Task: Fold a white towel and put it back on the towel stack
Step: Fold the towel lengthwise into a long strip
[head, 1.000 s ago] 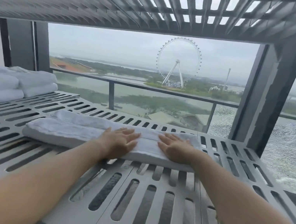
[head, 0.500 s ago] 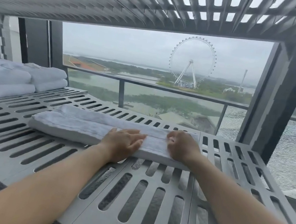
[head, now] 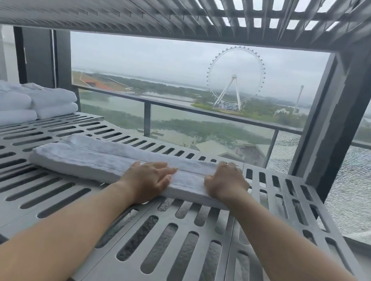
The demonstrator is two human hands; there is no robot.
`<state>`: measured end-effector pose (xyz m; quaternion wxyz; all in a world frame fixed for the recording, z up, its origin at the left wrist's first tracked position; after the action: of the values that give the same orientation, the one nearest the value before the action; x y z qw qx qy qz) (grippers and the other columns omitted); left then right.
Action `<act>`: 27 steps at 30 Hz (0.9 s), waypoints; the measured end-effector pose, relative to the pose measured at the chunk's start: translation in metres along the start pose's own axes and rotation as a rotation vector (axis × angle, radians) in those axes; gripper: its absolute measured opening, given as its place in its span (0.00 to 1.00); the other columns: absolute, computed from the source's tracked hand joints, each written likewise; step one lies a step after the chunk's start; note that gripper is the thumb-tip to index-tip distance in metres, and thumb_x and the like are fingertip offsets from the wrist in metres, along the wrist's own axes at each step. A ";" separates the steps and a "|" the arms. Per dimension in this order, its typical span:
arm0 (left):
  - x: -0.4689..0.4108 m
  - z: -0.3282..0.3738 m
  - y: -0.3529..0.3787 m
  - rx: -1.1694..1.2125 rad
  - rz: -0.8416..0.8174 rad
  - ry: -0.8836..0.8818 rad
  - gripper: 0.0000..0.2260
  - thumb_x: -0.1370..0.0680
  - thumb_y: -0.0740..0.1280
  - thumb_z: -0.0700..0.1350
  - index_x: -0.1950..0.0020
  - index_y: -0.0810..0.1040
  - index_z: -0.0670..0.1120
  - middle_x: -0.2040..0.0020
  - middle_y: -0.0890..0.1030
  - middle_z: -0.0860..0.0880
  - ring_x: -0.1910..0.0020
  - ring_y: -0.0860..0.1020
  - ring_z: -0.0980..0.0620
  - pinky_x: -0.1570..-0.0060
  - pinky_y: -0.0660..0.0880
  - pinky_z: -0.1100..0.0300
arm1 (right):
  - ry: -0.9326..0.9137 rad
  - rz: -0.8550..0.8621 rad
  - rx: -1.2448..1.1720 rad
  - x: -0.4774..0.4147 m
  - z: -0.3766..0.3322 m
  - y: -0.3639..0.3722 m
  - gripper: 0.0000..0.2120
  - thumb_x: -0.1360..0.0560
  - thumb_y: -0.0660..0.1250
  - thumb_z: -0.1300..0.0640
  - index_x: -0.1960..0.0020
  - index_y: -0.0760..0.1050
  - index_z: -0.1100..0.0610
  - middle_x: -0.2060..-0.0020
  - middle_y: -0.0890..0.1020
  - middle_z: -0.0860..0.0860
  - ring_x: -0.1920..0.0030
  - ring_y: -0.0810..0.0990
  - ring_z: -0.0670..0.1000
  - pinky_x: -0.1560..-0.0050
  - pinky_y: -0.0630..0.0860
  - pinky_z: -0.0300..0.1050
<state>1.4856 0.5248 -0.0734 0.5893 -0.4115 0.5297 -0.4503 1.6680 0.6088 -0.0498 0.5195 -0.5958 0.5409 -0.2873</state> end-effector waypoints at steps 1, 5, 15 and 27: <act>0.000 0.000 0.000 -0.002 0.000 0.001 0.20 0.19 0.46 0.55 0.27 0.59 0.58 0.25 0.61 0.53 0.27 0.59 0.53 0.29 0.53 0.44 | 0.004 -0.009 -0.009 0.000 0.003 -0.002 0.24 0.26 0.58 0.49 0.34 0.63 0.58 0.35 0.67 0.55 0.34 0.64 0.58 0.40 0.68 0.58; -0.001 -0.001 0.002 -0.007 0.004 0.002 0.20 0.19 0.46 0.55 0.27 0.59 0.58 0.25 0.61 0.53 0.27 0.60 0.53 0.29 0.54 0.44 | 0.045 -0.012 -0.006 -0.001 0.016 -0.008 0.23 0.26 0.59 0.51 0.33 0.62 0.59 0.33 0.64 0.57 0.34 0.65 0.60 0.41 0.68 0.54; -0.004 -0.005 0.003 0.005 0.017 0.009 0.20 0.20 0.48 0.55 0.28 0.61 0.59 0.26 0.63 0.53 0.28 0.62 0.51 0.30 0.58 0.46 | 0.078 -0.005 -0.025 0.001 0.021 -0.006 0.25 0.25 0.59 0.50 0.32 0.61 0.59 0.32 0.63 0.59 0.38 0.71 0.60 0.46 0.71 0.50; -0.004 -0.004 0.004 0.010 0.021 0.013 0.20 0.20 0.47 0.55 0.27 0.61 0.58 0.26 0.63 0.52 0.28 0.62 0.51 0.31 0.59 0.46 | 0.238 -0.090 -0.128 -0.001 0.017 -0.017 0.36 0.27 0.63 0.53 0.29 0.47 0.67 0.36 0.68 0.66 0.39 0.72 0.60 0.48 0.73 0.47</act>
<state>1.4818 0.5294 -0.0765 0.5926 -0.4001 0.5353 -0.4496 1.6894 0.6126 -0.0389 0.3991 -0.6130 0.5887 -0.3440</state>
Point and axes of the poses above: each hand's wrist, its own x-axis away from the middle knuckle, its own y-axis out of the palm, z = x × y, the point moved 2 cm from there along -x, towards the middle knuckle
